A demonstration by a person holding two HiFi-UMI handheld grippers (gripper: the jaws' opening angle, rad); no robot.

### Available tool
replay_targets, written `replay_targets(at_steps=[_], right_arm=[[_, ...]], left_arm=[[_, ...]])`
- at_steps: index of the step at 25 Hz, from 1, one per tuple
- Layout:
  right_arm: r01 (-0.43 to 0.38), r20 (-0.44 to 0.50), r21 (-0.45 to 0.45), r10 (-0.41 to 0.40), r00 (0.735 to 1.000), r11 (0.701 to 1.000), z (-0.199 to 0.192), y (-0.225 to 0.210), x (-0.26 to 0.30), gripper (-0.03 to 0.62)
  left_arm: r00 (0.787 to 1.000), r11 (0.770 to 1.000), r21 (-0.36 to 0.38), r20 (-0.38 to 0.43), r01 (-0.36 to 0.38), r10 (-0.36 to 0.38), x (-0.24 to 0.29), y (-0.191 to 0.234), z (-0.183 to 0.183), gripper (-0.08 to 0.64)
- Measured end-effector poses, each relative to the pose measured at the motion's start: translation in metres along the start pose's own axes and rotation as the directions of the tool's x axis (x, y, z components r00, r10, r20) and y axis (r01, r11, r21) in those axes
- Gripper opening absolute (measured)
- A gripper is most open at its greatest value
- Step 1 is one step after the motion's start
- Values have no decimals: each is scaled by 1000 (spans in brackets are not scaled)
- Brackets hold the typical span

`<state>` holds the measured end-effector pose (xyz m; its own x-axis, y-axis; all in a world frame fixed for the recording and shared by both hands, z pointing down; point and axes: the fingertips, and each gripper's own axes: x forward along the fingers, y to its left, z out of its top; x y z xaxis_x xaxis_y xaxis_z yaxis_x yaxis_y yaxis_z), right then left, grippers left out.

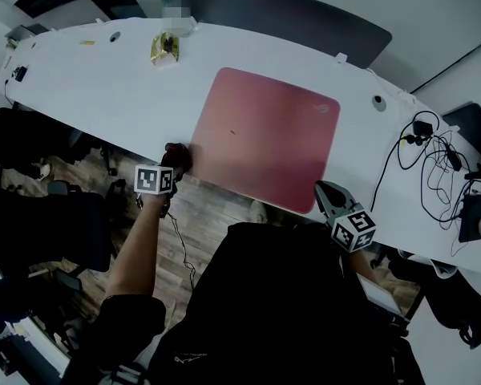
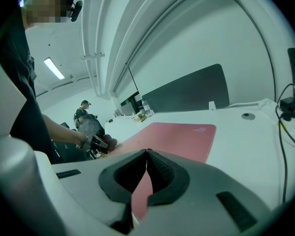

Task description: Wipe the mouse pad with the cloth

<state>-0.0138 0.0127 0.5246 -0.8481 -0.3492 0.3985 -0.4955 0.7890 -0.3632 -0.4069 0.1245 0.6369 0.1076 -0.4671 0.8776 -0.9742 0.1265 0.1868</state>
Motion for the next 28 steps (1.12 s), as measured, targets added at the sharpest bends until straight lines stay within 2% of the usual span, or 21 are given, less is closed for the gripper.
replay_targets(at_steps=[4,7,12,20,23,26,28], right_arm=[[2,14,-7,-2,1000,1000,4,2,1,26],[15,22,-7,-15,1000,1000,5,0,1,26],[36,26,-2,-35,999,999,6,-4,-1,26],[85,45,21,-86,995,996,6,-22,-14,26],[94,45,34,-96,994,995,2,-25,-18,26],[103,41,46,-105,994,994,-2,-31,-27,26],[103,45,48,-105,993,993,-1,-36,-30,26]], left_arm=[[999,1000,-2,47,27,-27,-10,-7,12,138],[993,996,9,76,85,-86,-13,-27,25,138],[975,979,69,96,192,-198,-9,-76,43,138],[941,936,143,62,320,-332,6,-155,60,138],[931,924,143,37,356,-364,4,-185,61,138],[909,899,150,8,411,-416,9,-221,58,138],[887,872,179,-6,456,-462,20,-242,55,138]])
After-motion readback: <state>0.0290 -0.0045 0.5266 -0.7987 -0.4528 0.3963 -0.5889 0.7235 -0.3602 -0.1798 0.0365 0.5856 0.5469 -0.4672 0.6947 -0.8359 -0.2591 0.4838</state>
